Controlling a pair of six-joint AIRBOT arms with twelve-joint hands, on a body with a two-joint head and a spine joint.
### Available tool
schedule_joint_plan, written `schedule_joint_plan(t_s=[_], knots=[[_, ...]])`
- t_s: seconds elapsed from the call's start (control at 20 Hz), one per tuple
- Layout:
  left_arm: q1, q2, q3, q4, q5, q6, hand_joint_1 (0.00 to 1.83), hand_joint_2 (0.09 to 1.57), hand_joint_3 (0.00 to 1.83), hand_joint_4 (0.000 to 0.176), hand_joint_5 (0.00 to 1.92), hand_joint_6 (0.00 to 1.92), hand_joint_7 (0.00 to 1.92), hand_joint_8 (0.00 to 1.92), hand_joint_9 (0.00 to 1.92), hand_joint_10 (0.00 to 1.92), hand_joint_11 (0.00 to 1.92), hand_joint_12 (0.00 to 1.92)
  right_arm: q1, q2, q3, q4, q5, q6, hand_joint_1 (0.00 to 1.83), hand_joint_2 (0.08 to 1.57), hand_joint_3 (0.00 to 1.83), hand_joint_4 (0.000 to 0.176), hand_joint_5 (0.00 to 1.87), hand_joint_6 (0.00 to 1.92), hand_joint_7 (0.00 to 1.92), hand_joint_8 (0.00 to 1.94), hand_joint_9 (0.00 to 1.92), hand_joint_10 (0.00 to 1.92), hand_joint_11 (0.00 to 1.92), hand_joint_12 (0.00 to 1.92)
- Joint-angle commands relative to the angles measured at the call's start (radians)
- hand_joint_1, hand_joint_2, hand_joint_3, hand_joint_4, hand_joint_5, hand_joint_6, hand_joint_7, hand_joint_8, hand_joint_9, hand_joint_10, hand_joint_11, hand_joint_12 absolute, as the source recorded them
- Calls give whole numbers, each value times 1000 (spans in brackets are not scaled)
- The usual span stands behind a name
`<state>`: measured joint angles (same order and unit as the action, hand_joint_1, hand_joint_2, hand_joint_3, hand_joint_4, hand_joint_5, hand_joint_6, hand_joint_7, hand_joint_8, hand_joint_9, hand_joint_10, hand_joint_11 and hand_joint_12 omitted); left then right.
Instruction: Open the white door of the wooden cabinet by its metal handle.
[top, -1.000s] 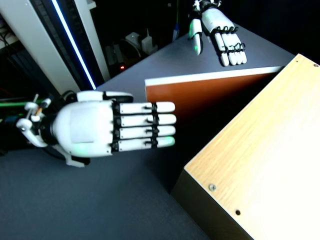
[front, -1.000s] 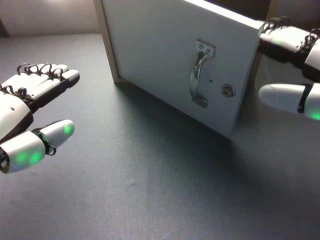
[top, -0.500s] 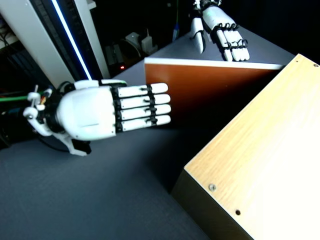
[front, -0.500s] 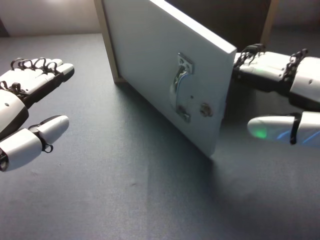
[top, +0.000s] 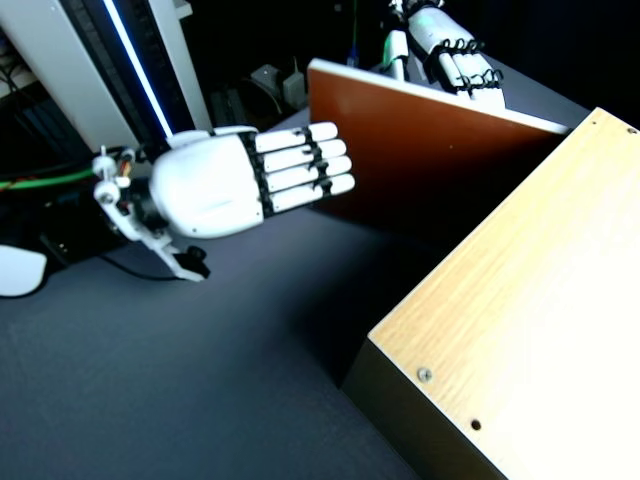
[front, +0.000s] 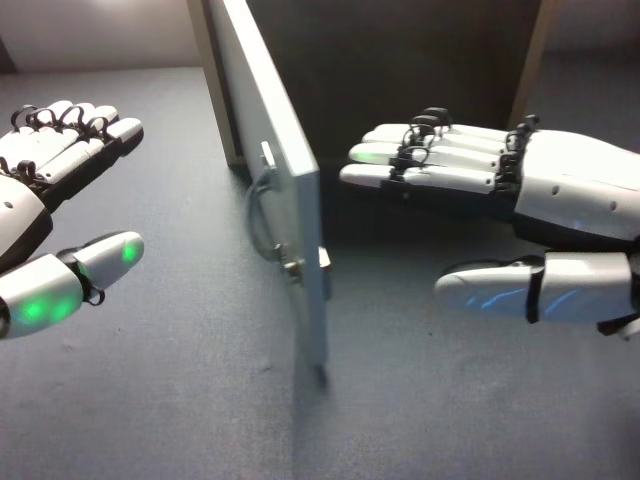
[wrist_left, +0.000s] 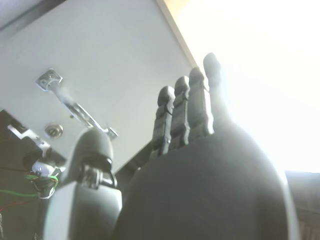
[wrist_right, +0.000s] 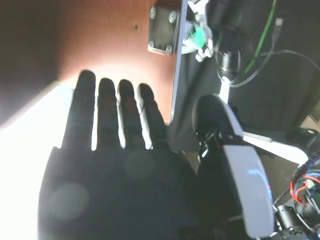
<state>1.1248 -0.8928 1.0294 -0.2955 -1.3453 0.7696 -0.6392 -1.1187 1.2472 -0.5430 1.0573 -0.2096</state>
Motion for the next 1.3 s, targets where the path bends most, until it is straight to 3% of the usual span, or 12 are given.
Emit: schedule_joint_plan(t_s=[0.0,0.05,0.1,0.15,0.3,0.35,0.5,0.75,0.85,0.9,1.1,1.25], knots=[[-8,7,3,-5,-123,1,288,1537,121,0,13,0,2,0,0,0,0,0,22,-8,-4,34,118,8,380,1434,0,0,54,1,18,5,0,0,7,3],[-8,7,4,-5,-123,1,57,1454,90,0,2,0,0,0,27,10,2,0,27,-14,-3,30,118,8,427,1417,0,0,84,10,16,3,0,0,1,0],[-8,7,4,-5,-123,1,11,1529,183,0,0,0,29,9,108,47,0,760,33,-24,-1,25,118,8,499,1396,0,0,117,17,34,8,0,0,0,0],[-9,7,4,-5,-123,1,0,1547,208,39,161,52,198,29,165,40,0,440,37,-34,1,22,118,8,559,1355,2,0,188,8,119,9,0,0,0,0],[-9,7,4,-5,-122,1,0,1548,210,42,170,52,208,25,169,35,0,416,51,-60,8,17,118,8,494,1398,14,0,166,3,106,4,1,0,0,0],[-9,7,4,-5,-122,1,0,1548,210,42,171,51,209,22,170,33,0,414,59,-69,10,9,118,10,610,1338,0,0,58,2,20,0,0,0,0,0],[-12,7,6,-5,-117,1,0,1547,210,42,171,49,210,20,171,31,0,413,79,-93,16,-16,107,14,787,1228,0,0,1,0,0,0,0,0,0,0],[-15,5,9,-5,-113,2,0,1547,211,42,173,46,212,16,173,27,0,411,95,-130,28,-25,104,19,667,1398,17,0,0,0,0,0,0,0,17,8],[-15,5,9,-4,-111,2,0,1547,211,42,173,45,212,15,173,27,0,411,101,-142,31,-29,104,19,679,1393,5,0,0,0,0,0,0,0,11,5],[-15,5,9,-3,-110,2,0,1547,211,42,173,44,213,14,174,25,0,411,101,-145,31,-30,104,20,534,1438,8,0,0,0,0,0,0,0,0,0],[-16,1,14,-2,-106,2,0,1547,211,42,174,42,214,12,175,23,0,411,111,-168,35,-30,104,20,713,1415,0,0,45,9,27,6,0,0,8,3],[-18,-2,14,0,-107,2,0,1547,211,42,175,41,214,11,175,21,0,410,119,-194,42,-29,104,20,723,1413,0,0,48,8,30,6,0,0,0,0]])
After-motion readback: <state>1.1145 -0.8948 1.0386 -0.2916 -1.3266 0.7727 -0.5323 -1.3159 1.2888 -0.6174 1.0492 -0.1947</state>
